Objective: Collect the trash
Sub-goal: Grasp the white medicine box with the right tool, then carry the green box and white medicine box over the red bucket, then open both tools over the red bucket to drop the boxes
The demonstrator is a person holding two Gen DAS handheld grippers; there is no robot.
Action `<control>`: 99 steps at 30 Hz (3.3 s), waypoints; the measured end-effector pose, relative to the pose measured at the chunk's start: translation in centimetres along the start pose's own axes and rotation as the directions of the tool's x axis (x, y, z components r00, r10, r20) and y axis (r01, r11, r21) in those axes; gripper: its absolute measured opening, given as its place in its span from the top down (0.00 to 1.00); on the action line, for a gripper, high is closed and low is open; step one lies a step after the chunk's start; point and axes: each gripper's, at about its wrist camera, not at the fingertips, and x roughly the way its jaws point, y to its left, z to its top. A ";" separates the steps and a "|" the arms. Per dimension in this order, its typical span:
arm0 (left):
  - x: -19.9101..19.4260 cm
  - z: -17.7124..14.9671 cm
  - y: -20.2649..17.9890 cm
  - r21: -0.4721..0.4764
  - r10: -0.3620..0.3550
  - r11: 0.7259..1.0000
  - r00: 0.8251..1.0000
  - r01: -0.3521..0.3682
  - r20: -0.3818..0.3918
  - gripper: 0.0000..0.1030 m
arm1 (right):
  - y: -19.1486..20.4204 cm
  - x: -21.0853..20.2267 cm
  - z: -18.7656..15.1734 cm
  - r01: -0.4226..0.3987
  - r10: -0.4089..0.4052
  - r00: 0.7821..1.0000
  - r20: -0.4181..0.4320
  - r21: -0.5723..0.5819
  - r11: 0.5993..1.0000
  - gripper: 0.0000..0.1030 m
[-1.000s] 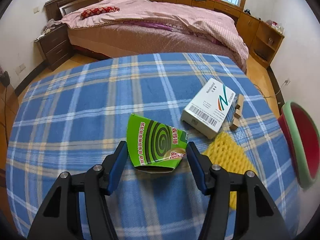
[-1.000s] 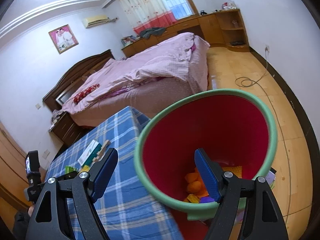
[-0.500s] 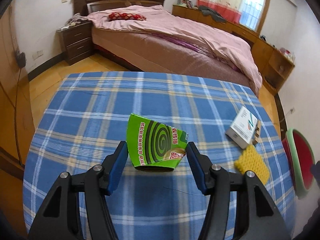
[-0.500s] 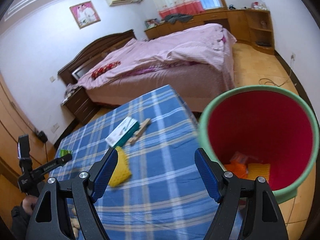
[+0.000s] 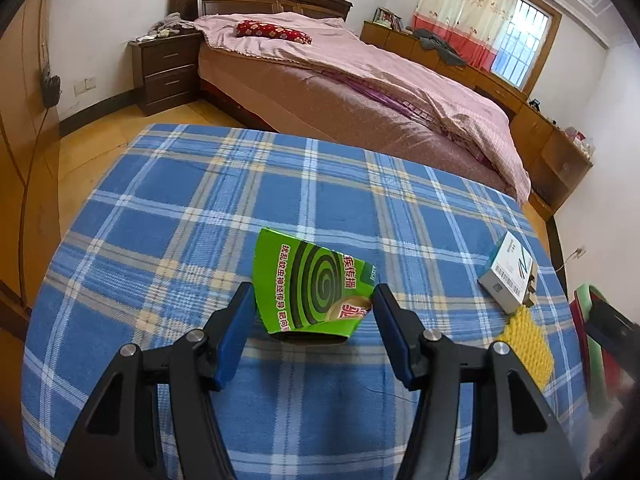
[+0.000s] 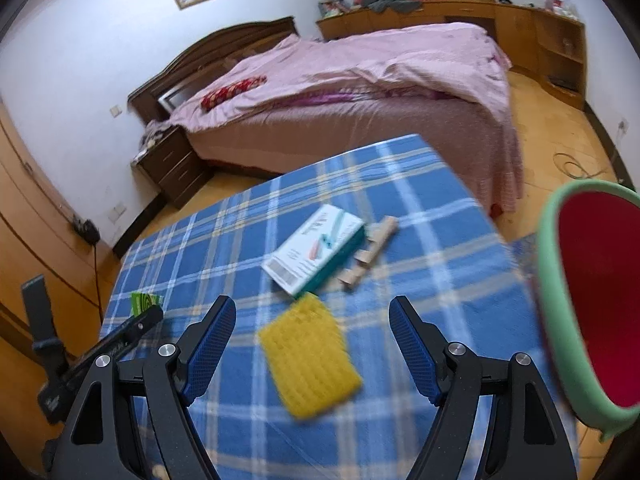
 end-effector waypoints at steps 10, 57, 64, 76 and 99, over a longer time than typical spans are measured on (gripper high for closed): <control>0.3 0.0 0.8 -0.039 -0.012 0.999 1.000 0.012 -0.002 0.42 | 2.6 7.2 2.1 0.044 -0.045 0.994 -0.095 -0.012 0.999 0.23; -4.4 -0.2 -2.8 0.013 -0.130 0.991 0.989 0.130 0.075 0.42 | -3.4 -10.6 -4.2 -0.019 0.016 0.992 0.126 0.018 1.000 0.35; -7.3 -1.5 -7.7 0.096 -0.199 0.976 0.979 0.194 0.044 0.42 | -9.1 -14.3 -5.6 0.028 -0.050 0.984 0.174 0.131 0.991 0.35; -9.7 -4.4 -19.2 0.271 -0.320 0.907 0.946 0.321 -0.047 0.42 | -16.4 -18.0 -6.9 0.072 -0.129 0.968 0.217 0.254 0.965 0.35; -4.2 -10.3 -36.6 0.537 -0.362 0.722 0.899 0.437 -0.245 0.42 | -24.5 -19.8 -6.8 0.066 -0.163 0.955 0.249 0.358 0.932 0.35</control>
